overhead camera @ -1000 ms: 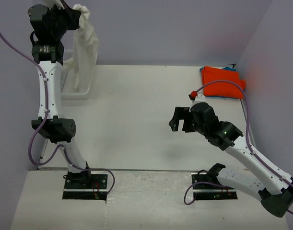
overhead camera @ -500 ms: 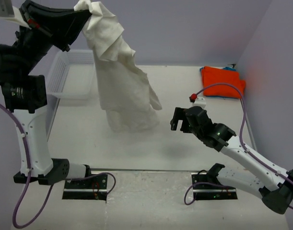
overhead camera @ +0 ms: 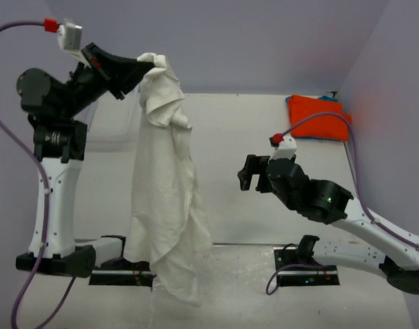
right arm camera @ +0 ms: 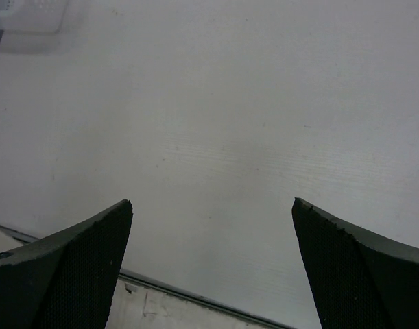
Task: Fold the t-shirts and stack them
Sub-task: Move the tshirt to the center of the board
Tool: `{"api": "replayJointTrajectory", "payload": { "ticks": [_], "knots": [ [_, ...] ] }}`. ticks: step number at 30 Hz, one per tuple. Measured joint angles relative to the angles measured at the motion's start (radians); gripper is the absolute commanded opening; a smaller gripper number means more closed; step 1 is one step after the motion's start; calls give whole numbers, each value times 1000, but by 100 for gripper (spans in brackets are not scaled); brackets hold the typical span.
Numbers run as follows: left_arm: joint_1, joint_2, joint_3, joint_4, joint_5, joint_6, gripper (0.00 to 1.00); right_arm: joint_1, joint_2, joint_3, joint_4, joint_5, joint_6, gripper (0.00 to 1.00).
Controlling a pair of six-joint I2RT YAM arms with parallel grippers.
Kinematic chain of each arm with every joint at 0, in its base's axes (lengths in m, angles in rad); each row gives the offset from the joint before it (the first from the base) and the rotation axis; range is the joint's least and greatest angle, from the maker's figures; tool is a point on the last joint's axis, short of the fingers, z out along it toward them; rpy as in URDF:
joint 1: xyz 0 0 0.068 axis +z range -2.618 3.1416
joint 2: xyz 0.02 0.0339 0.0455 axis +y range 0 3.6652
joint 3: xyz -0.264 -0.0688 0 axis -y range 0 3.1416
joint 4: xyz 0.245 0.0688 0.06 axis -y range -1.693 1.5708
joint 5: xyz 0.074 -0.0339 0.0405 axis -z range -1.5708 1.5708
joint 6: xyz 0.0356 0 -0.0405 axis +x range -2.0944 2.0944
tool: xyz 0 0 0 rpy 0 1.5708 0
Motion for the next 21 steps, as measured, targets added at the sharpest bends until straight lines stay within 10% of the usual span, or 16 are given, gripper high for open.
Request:
{"api": "replayJointTrajectory", "payload": {
  "ticks": [13, 21],
  "knots": [
    [-372, 892, 384, -254, -167, 243, 0, 42, 196, 175, -60, 87, -54, 99],
    [-394, 1299, 612, -286, -173, 255, 0, 46, 304, 188, -40, 56, -68, 99]
  ]
}}
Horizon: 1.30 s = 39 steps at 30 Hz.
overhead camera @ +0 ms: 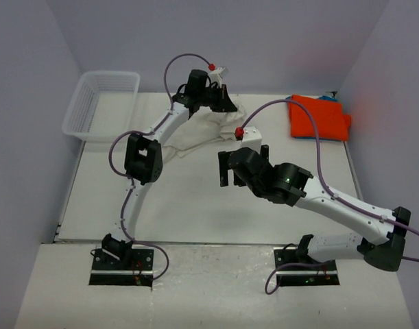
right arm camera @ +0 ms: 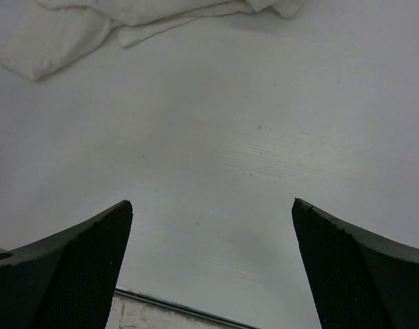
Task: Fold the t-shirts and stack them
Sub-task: Move the tshirt to the center of the board
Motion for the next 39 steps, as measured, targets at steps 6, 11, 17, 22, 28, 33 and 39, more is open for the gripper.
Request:
{"api": "replayJointTrajectory", "payload": {
  "ticks": [6, 11, 17, 22, 28, 33, 39],
  "knots": [
    [51, 15, -12, 11, -1, 6, 0, 0, 60, 1, -1, -13, 7, 99],
    [88, -82, -84, 7, -1, 21, 0, 0, 118, 32, -23, 0, 42, 99],
    [82, -323, -240, -8, -3, 36, 0, 0, 243, 146, -117, 69, 140, 99],
    [56, -533, -272, -14, 11, 42, 0, 0, 249, 143, -157, 111, 220, 89],
    [53, -681, -252, -2, 74, 31, 0, 1, 167, 76, -133, 115, 224, 95],
    [51, -597, -183, 11, 125, 16, 84, 1, 163, 76, -118, 114, 217, 99],
    [58, -493, -186, -150, -108, 93, 100, 1, 164, 61, -17, 56, 117, 99]
  ]
}}
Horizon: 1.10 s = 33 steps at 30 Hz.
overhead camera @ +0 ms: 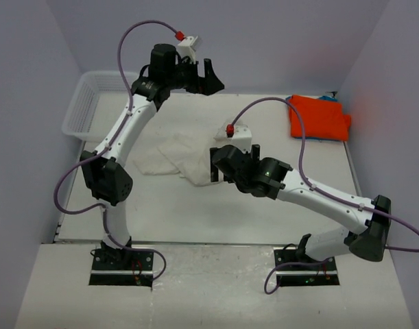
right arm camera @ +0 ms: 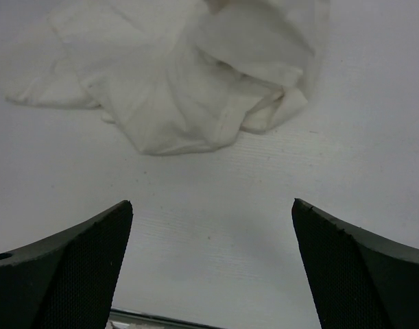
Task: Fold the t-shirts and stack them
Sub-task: Move the tshirt to the center of the board, then flatten out the tshirt
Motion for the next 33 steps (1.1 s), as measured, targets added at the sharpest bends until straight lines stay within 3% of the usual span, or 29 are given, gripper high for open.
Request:
{"api": "replayJointTrajectory", "payload": {
  "ticks": [7, 10, 12, 15, 22, 33],
  "knots": [
    [117, -238, -424, -58, -454, 7, 100, -42, 86, 73, 56, -109, -132, 99],
    [146, -348, -477, -111, -640, -2, 98, -105, 191, 163, 71, -211, -200, 97],
    [155, -406, -492, -119, -692, -16, 98, -143, 286, 256, 67, -280, -246, 94],
    [167, -478, -558, -116, -725, -38, 95, -187, 446, 423, 60, -384, -300, 84],
    [208, -515, -807, -132, -675, -81, 92, -198, 738, 738, 50, -551, -370, 83],
    [313, -613, -875, -138, -588, -89, 92, -198, 892, 684, 101, -709, -387, 78]
  ]
}}
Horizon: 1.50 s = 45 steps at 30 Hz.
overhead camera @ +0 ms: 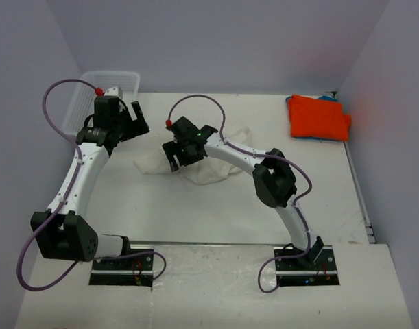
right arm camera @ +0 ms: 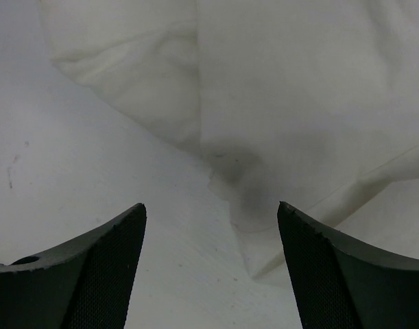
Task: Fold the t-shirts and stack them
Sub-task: Flatten out the tshirt
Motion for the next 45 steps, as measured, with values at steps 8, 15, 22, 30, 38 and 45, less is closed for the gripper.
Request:
{"api": "replayJointTrajectory", "payload": {
  "ticks": [8, 15, 22, 30, 38, 45],
  "knots": [
    [4, -63, -19, 14, 86, 0, 93, -10, 57, -20, 27, -6, 14, 77],
    [4, -121, -82, 25, 153, 1, 93, -45, 121, 56, 6, 6, 28, 69],
    [4, -153, -118, 47, 178, 1, 93, -60, 158, 98, -42, 32, 41, 24],
    [4, -150, -174, 73, 174, 1, 93, -59, 156, 82, -38, 60, 48, 19],
    [4, -56, -245, 112, 144, -4, 100, -57, 103, 85, -68, 107, 46, 0],
    [10, 103, -253, 134, 132, -29, 91, -58, -80, 76, -97, 141, 41, 0]
  ]
}}
